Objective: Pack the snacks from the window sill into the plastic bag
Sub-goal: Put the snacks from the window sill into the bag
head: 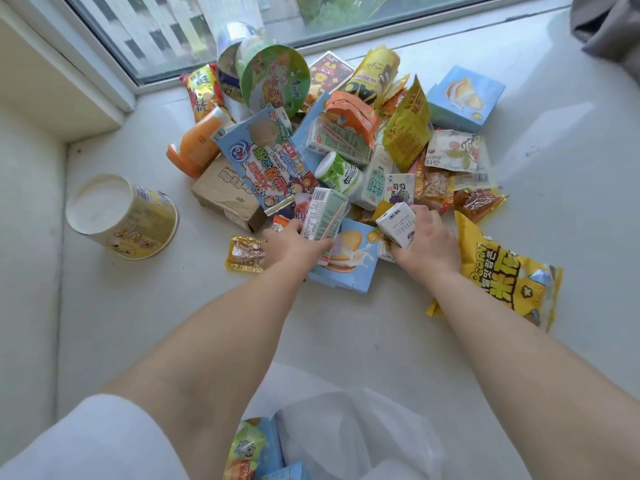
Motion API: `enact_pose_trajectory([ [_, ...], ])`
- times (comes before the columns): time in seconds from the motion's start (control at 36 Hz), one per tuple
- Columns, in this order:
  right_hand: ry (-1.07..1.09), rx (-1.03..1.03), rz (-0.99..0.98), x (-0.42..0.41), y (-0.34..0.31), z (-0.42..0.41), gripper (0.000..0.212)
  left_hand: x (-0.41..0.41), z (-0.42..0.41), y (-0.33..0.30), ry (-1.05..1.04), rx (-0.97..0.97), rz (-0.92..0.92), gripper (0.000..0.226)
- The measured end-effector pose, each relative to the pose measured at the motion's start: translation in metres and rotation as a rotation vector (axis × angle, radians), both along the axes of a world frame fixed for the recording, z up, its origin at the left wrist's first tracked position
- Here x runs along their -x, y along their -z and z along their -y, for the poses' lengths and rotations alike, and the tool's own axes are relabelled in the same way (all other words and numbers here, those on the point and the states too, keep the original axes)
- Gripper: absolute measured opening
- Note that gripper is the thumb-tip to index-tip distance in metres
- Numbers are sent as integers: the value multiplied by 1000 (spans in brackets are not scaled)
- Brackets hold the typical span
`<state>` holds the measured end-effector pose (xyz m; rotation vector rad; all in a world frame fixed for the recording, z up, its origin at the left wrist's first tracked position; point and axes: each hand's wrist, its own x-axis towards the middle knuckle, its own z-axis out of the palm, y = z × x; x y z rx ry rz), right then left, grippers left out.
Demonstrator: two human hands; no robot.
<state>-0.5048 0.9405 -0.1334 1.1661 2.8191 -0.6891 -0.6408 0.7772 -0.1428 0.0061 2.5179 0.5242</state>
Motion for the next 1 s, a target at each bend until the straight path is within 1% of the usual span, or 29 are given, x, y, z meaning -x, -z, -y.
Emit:
enact_pose_trajectory([
  [0.14, 62, 12, -34, 2, -6, 4, 63, -3, 16, -6, 6, -56, 12, 65],
  [0.22, 95, 50, -100, 1, -11, 9, 63, -8, 30, -13, -1, -124, 23, 61],
  [0.31, 152, 122, -201, -3, -21, 18, 61, -15, 44, -23, 19, -174, 5, 50],
  [0.42, 258, 247, -318, -8, -40, 35, 55, -24, 68, -37, 34, -250, -17, 44],
  [0.5, 284, 323, -377, -16, -54, 52, 55, -33, 90, -53, 26, -351, -39, 33],
  [0.58, 289, 381, -428, -27, -66, 76, 57, -43, 114, -69, 33, -406, -74, 32],
  [0.64, 297, 442, -460, -34, -73, 93, 57, -50, 131, -78, 49, -410, -90, 34],
  [0.75, 293, 600, -499, -53, -81, 128, 45, -69, 171, -88, 103, -363, -141, 40],
  [0.86, 271, 733, -451, -78, -79, 164, 48, -95, 213, -91, 139, -284, -185, 45],
  [1.0, 291, 802, -378, -107, -75, 204, 43, -127, 263, -86, 185, -231, -214, 43],
])
